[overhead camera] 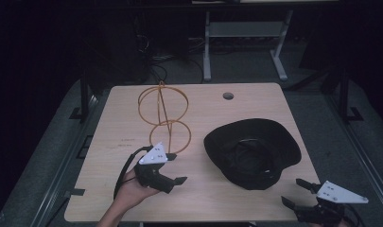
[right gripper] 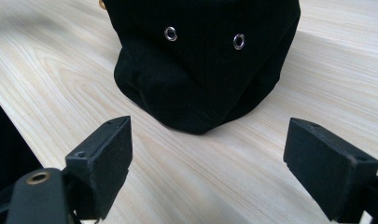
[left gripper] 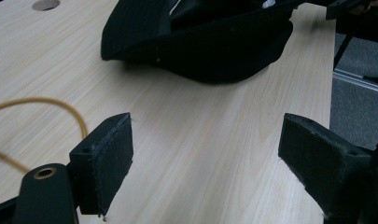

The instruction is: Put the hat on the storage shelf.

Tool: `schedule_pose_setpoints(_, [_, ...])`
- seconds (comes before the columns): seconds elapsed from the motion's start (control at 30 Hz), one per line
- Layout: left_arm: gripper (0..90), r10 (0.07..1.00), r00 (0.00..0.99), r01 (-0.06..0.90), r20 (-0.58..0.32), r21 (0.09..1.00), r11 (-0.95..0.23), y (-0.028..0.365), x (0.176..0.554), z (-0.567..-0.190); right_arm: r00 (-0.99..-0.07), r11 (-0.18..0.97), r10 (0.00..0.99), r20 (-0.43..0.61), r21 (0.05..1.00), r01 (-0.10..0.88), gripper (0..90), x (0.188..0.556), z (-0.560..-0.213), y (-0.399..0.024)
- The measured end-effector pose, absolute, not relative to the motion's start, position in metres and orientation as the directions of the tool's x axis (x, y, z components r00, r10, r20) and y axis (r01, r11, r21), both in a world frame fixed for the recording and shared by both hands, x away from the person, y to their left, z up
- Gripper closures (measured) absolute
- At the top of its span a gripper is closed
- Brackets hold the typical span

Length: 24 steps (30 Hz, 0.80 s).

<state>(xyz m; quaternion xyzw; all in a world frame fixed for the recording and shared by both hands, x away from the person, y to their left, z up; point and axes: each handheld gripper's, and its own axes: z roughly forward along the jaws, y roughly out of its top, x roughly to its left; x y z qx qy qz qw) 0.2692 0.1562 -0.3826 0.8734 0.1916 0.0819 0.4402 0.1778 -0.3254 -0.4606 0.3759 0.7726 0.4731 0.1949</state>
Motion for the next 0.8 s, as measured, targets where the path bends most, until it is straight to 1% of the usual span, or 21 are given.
schedule_pose_setpoints(0.27, [17.4, 0.365, 0.931, 0.232, -0.017, 0.800, -0.554, 0.133, 0.273, -0.377, -0.650, 0.285, 0.758, 0.049, 0.872, 0.398, 15.1, 0.181, -0.461, -0.323])
schedule_pose_setpoints(0.43, [17.4, 0.319, 0.948, 0.199, -0.008, 0.796, -0.571, 0.110, 0.276, -0.369, -0.651, 0.283, 0.757, 0.050, 0.873, 0.397, 15.1, 0.179, -0.460, -0.322])
schedule_pose_setpoints(0.8, [17.4, 0.260, 0.966, 0.159, 0.004, 0.784, -0.601, 0.074, 0.282, -0.361, -0.660, 0.287, 0.750, 0.047, 0.875, 0.389, 15.1, 0.184, -0.460, -0.322])
